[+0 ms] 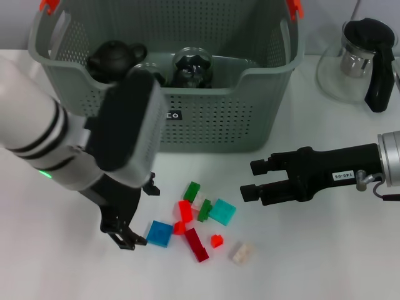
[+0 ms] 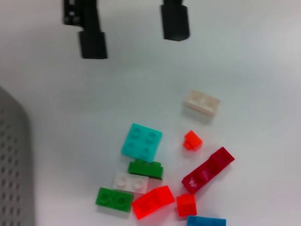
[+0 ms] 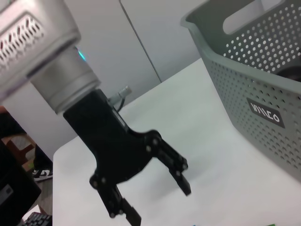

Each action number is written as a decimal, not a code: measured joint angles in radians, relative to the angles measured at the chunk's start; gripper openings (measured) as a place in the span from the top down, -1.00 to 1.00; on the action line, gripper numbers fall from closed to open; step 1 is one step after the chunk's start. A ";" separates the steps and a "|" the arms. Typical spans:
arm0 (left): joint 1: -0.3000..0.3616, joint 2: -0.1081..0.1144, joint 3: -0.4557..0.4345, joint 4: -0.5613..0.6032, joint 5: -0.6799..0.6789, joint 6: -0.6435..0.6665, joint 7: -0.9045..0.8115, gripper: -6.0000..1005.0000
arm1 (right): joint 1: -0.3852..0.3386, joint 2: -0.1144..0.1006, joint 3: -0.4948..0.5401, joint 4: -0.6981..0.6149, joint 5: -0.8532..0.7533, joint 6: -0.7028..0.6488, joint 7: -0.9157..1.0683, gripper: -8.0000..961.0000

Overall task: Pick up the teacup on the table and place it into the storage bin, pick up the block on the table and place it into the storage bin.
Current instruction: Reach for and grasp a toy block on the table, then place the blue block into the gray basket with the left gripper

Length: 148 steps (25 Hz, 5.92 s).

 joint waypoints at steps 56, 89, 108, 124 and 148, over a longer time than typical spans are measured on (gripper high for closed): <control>-0.111 0.004 0.265 -0.203 0.092 -0.170 -0.116 0.18 | -0.024 0.003 0.001 0.002 0.002 -0.001 -0.008 -0.71; -0.110 0.007 0.222 -0.215 0.152 -0.185 -0.157 -0.05 | -0.024 0.004 0.003 0.002 0.003 0.002 -0.011 -0.72; -0.134 0.002 0.223 -0.233 0.115 -0.160 -0.361 -0.45 | -0.020 0.006 0.003 0.002 0.003 0.009 -0.014 -0.72; -0.180 0.005 0.221 -0.334 0.115 -0.233 -0.388 -0.44 | -0.026 0.006 0.003 0.002 0.003 0.009 -0.015 -0.71; -0.181 0.007 0.220 -0.347 0.110 -0.218 -0.382 -0.01 | -0.026 0.006 0.003 0.002 0.003 0.013 -0.017 -0.71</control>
